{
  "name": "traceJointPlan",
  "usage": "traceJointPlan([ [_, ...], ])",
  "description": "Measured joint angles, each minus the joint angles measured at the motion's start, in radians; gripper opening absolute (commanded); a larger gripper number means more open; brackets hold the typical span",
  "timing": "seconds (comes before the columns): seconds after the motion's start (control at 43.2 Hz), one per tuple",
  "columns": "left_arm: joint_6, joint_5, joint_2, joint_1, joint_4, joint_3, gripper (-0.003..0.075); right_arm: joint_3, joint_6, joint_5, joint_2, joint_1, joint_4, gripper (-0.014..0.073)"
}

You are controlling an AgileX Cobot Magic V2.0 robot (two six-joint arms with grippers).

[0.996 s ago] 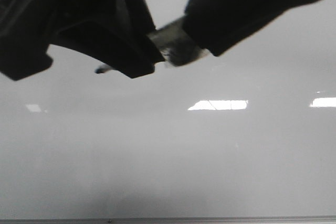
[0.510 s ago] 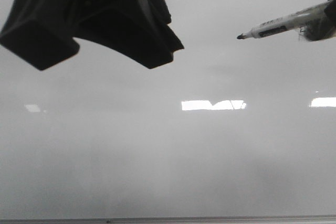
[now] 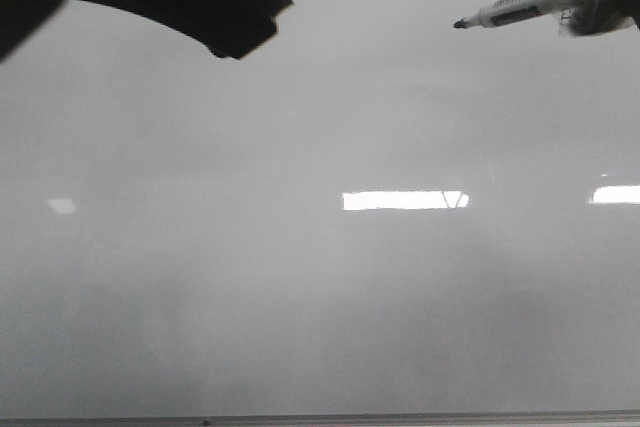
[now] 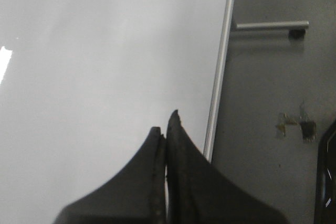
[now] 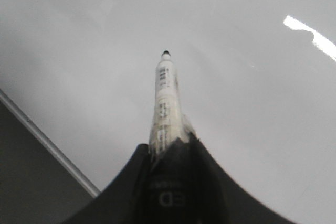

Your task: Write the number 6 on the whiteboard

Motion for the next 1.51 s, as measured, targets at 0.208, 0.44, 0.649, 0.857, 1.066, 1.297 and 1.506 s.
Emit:
traceJointPlan([
  [0.208,0.000,-0.140,-0.263,0.002,-0.116,0.216,-0.0020,-0.072,0.000,-0.069,0.170,0.000,0.037,-0.0067],
  [0.44,0.000,-0.156,-0.432,0.002,-0.146,0.328,-0.0020,-0.185,0.000,-0.201,0.359,0.010,0.053,-0.0067],
  [0.649,0.000,-0.158,-0.445,0.002,-0.148,0.333,-0.0020,-0.236,0.000,-0.256,0.454,0.029,0.077,-0.0067],
  [0.857,0.000,-0.160,-0.445,0.002,-0.148,0.334,-0.0020,-0.240,-0.002,-0.208,0.545,0.120,0.077,-0.0067],
  [1.066,0.000,-0.161,-0.445,0.002,-0.148,0.334,-0.0020,-0.240,-0.004,-0.122,0.598,0.148,0.077,-0.0060],
  [1.297,0.000,-0.161,-0.445,0.002,-0.148,0.334,-0.0020,-0.216,-0.004,-0.110,0.514,0.062,0.077,-0.0060],
  [1.506,0.000,-0.161,-0.445,0.002,-0.148,0.334,-0.0020,-0.276,-0.004,-0.123,0.542,0.086,0.076,-0.0060],
])
